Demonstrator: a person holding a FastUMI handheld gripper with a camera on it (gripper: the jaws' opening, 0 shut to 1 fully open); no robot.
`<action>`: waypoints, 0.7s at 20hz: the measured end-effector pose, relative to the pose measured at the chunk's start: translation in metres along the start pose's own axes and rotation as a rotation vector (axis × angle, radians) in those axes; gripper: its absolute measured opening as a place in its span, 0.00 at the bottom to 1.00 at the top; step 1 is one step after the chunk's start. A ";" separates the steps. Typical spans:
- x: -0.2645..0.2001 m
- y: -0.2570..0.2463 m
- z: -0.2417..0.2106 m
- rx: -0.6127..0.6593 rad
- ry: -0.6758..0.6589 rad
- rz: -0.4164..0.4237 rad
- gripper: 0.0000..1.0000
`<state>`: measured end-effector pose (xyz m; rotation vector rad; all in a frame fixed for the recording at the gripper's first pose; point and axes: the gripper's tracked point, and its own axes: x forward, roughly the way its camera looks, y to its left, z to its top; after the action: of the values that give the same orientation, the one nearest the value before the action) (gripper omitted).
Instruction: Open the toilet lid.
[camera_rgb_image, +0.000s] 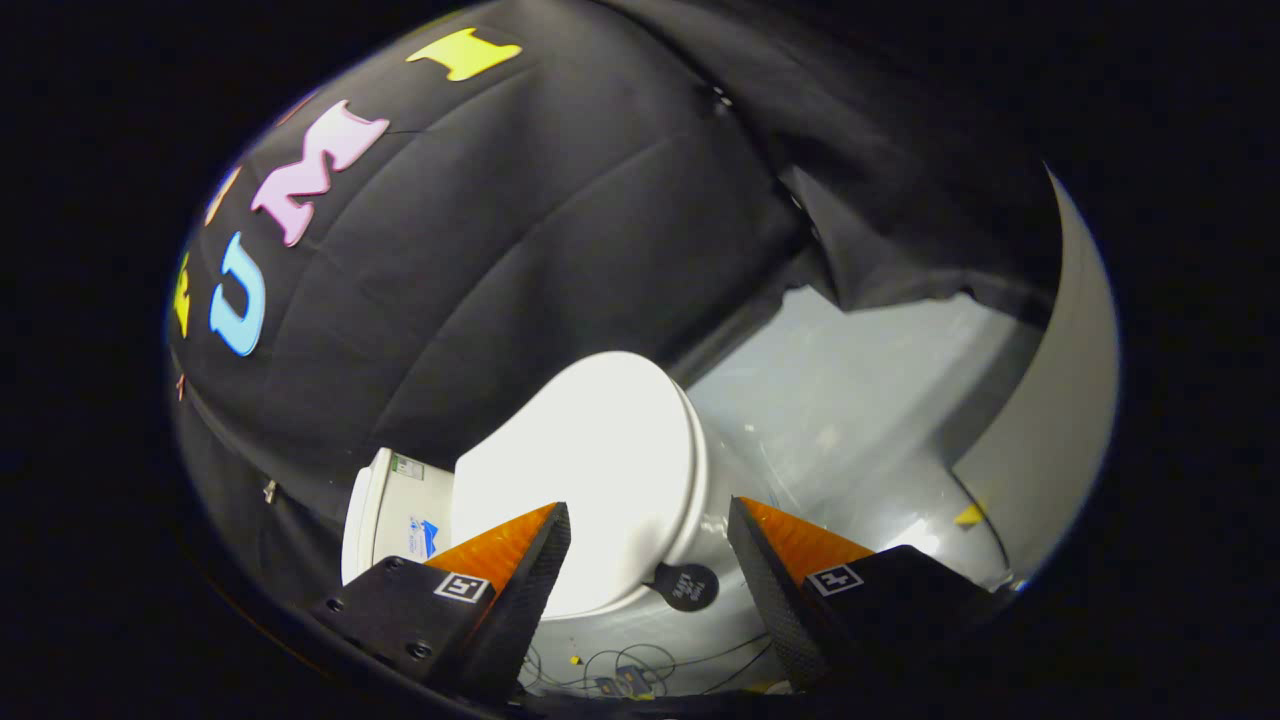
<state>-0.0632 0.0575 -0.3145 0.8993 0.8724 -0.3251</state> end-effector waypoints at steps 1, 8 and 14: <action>0.005 -0.009 -0.011 0.050 0.035 -0.014 0.99; 0.040 -0.001 -0.062 0.211 0.183 0.009 0.97; 0.038 -0.028 -0.065 0.285 0.195 -0.043 0.54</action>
<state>-0.0896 0.0954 -0.3803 1.1916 1.0429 -0.4110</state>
